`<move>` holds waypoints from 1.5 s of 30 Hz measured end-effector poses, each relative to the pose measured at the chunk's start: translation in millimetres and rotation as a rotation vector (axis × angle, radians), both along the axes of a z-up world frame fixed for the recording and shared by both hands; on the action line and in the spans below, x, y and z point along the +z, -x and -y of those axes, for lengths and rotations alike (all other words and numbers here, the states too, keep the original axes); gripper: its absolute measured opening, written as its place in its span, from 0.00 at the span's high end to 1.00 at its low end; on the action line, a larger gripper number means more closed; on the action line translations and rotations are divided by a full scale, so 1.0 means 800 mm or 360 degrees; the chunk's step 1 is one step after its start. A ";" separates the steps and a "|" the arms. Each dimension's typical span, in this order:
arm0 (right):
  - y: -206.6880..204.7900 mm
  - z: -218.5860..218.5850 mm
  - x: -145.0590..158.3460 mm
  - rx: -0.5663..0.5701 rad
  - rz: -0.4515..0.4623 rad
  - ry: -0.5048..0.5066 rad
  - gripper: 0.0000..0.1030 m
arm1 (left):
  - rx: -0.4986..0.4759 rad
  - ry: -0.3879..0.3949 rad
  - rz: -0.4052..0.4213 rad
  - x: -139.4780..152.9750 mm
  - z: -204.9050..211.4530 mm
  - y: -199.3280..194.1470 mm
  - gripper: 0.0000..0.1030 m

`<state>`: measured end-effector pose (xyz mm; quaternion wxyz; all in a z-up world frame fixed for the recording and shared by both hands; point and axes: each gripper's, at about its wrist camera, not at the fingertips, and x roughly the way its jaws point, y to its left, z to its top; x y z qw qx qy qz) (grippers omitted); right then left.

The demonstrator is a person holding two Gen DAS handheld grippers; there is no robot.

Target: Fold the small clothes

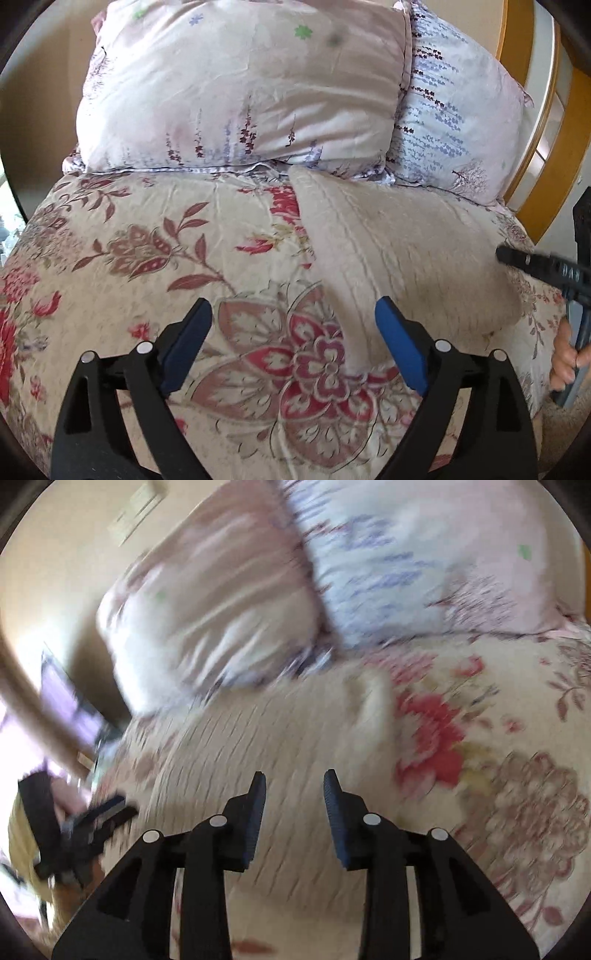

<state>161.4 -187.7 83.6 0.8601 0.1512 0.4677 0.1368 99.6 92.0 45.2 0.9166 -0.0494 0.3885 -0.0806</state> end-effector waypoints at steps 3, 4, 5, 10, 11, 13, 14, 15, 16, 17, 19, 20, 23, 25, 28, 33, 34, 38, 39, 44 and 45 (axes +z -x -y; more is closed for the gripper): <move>-0.003 -0.011 -0.031 -0.0022 -0.0053 0.0093 0.66 | 0.0008 -0.0044 0.0016 -0.005 0.005 0.013 0.09; 0.001 -0.013 -0.025 -0.0043 -0.0032 0.0125 0.66 | 0.0002 -0.0059 0.0027 -0.006 0.008 0.019 0.08; 0.004 -0.016 -0.020 -0.0063 -0.0006 0.0152 0.66 | -0.0004 -0.0074 0.0034 -0.008 0.010 0.024 0.06; 0.056 -0.024 0.010 -0.0231 0.0320 0.0438 0.12 | -0.0010 -0.0147 0.0026 -0.018 0.022 0.044 0.02; 0.064 -0.025 0.010 -0.0246 0.0350 0.0475 0.12 | -0.0009 -0.0160 0.0016 -0.020 0.025 0.046 0.02; 0.078 -0.023 0.008 -0.0283 0.0365 0.0511 0.07 | -0.0016 -0.0190 -0.0017 -0.025 0.031 0.048 0.02; 0.082 -0.022 0.007 -0.0296 0.0362 0.0508 0.07 | -0.0021 -0.0202 -0.0035 -0.028 0.033 0.047 0.02; 0.088 -0.023 0.005 -0.0307 0.0353 0.0497 0.07 | -0.0020 -0.0220 -0.0062 -0.032 0.037 0.046 0.02; 0.094 -0.024 0.004 -0.0318 0.0340 0.0485 0.06 | -0.0020 -0.0230 -0.0077 -0.034 0.040 0.046 0.02; 0.099 -0.024 0.002 -0.0335 0.0325 0.0488 0.06 | -0.0022 -0.0239 -0.0095 -0.037 0.044 0.047 0.02; 0.101 -0.028 -0.003 -0.0383 0.0267 0.0539 0.06 | -0.0030 -0.0250 -0.0126 -0.042 0.049 0.046 0.02; 0.099 -0.031 -0.009 -0.0402 0.0218 0.0573 0.06 | -0.0033 -0.0254 -0.0135 -0.044 0.052 0.046 0.02; 0.095 -0.043 -0.028 -0.0374 0.0111 0.0593 0.06 | -0.0036 -0.0303 -0.0166 -0.049 0.062 0.043 0.02; 0.090 -0.051 -0.041 -0.0360 0.0034 0.0596 0.06 | -0.0036 -0.0351 -0.0209 -0.054 0.068 0.039 0.02; 0.087 -0.058 -0.050 -0.0346 -0.0015 0.0608 0.06 | -0.0026 -0.0351 -0.0241 -0.056 0.070 0.037 0.02; 0.088 -0.064 -0.052 -0.0319 -0.0037 0.0615 0.06 | -0.0027 -0.0283 -0.0294 -0.058 0.066 0.032 0.02; 0.088 -0.064 -0.053 -0.0321 -0.0043 0.0622 0.06 | -0.0033 -0.0282 -0.0295 -0.058 0.067 0.032 0.02; 0.087 -0.068 -0.055 -0.0311 -0.0062 0.0659 0.06 | -0.0046 -0.0274 -0.0281 -0.058 0.068 0.030 0.02; 0.087 -0.068 -0.055 -0.0308 -0.0062 0.0660 0.05 | -0.0049 -0.0273 -0.0268 -0.058 0.068 0.031 0.02; 0.084 -0.068 -0.057 -0.0293 -0.0078 0.0651 0.01 | -0.0048 -0.0268 -0.0232 -0.058 0.068 0.032 0.02; 0.084 -0.068 -0.058 -0.0292 -0.0079 0.0650 0.01 | -0.0048 -0.0268 -0.0234 -0.058 0.068 0.031 0.02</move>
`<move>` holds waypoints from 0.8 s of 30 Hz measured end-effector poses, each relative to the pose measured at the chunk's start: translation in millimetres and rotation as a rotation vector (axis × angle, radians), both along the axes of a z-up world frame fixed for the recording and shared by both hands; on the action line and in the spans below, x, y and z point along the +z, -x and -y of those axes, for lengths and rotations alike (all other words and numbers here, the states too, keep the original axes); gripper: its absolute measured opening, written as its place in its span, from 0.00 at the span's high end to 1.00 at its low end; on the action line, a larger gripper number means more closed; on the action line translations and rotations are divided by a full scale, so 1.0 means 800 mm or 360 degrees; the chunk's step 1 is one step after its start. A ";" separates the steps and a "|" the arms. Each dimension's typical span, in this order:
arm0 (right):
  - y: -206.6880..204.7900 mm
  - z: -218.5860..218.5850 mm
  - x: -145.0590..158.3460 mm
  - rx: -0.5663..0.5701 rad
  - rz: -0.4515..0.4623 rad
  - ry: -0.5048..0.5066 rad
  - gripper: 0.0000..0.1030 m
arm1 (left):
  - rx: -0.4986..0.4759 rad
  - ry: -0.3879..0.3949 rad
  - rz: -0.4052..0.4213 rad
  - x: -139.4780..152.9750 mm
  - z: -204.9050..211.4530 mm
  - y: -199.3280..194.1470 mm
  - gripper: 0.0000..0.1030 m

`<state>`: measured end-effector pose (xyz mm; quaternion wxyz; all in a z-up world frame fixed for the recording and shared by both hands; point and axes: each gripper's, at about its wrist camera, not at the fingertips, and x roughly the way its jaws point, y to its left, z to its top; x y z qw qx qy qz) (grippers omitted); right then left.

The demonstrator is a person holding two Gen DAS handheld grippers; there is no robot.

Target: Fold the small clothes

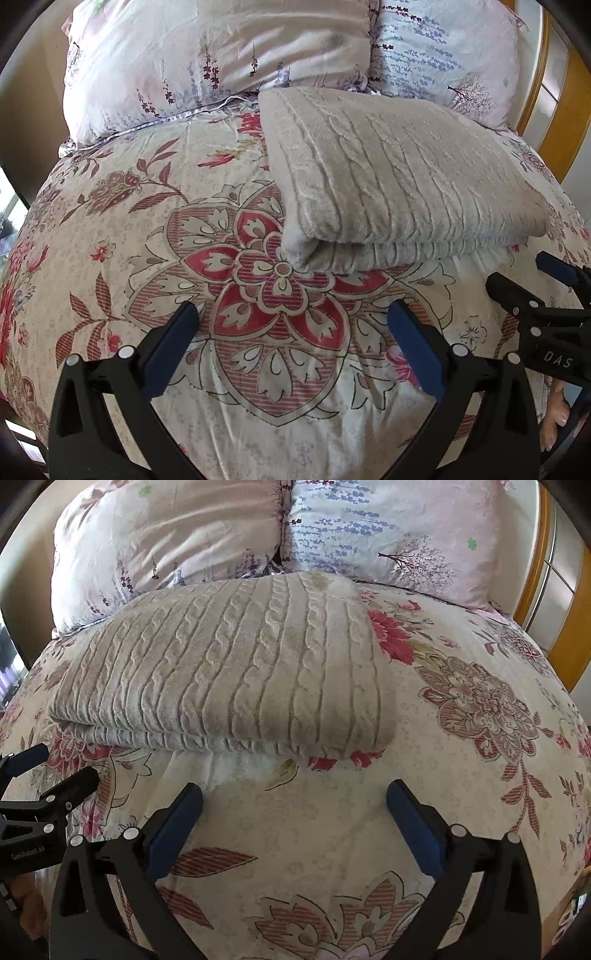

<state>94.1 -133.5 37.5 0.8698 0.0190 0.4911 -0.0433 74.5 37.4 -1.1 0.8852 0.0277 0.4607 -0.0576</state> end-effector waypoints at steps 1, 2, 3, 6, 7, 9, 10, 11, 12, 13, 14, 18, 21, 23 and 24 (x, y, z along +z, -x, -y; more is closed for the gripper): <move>0.000 0.000 0.000 0.0001 -0.0001 0.0000 0.01 | 0.0003 -0.0001 0.0003 0.000 0.000 0.002 0.02; 0.000 0.000 0.000 0.0000 -0.0001 0.0000 0.01 | 0.0004 -0.0002 0.0003 0.000 0.000 0.002 0.02; 0.000 0.001 0.000 0.0001 -0.0001 0.0001 0.01 | 0.0005 -0.0003 0.0002 0.000 0.001 0.002 0.02; -0.001 0.001 0.000 -0.0002 -0.0002 0.0002 0.01 | 0.0002 -0.0005 -0.0001 0.000 0.001 0.000 0.02; -0.001 0.001 -0.001 -0.0006 -0.0004 0.0003 0.01 | 0.0002 -0.0005 -0.0001 0.000 0.001 0.000 0.02; -0.001 0.001 -0.001 -0.0010 -0.0006 0.0003 0.01 | 0.0002 -0.0004 0.0000 0.000 0.000 -0.001 0.02; -0.001 0.001 -0.001 -0.0010 -0.0005 0.0003 0.01 | 0.0002 -0.0004 0.0000 0.000 0.001 -0.001 0.02; -0.001 0.001 -0.001 -0.0010 -0.0005 0.0003 0.01 | 0.0002 -0.0004 0.0000 0.000 0.000 -0.001 0.02; -0.001 0.001 -0.001 -0.0009 -0.0006 0.0003 0.01 | 0.0002 -0.0004 0.0001 0.000 0.001 -0.001 0.02; -0.001 0.002 -0.001 -0.0009 -0.0006 0.0003 0.01 | 0.0002 -0.0003 0.0000 0.000 0.001 -0.001 0.02; -0.001 0.002 -0.001 -0.0008 -0.0006 0.0003 0.01 | 0.0003 -0.0003 0.0000 0.000 0.001 -0.001 0.02; -0.001 0.003 0.000 -0.0014 -0.0005 0.0004 0.01 | 0.0001 -0.0004 0.0000 0.000 0.000 -0.001 0.02; -0.001 0.002 0.000 -0.0019 -0.0007 0.0008 0.01 | 0.0000 -0.0004 0.0000 -0.001 0.000 -0.001 0.02; -0.001 0.003 0.000 -0.0018 -0.0008 0.0009 0.01 | 0.0000 -0.0004 0.0000 -0.001 0.000 -0.001 0.02; -0.001 0.003 0.000 -0.0018 -0.0008 0.0010 0.01 | -0.0001 -0.0004 0.0000 0.000 0.000 -0.001 0.02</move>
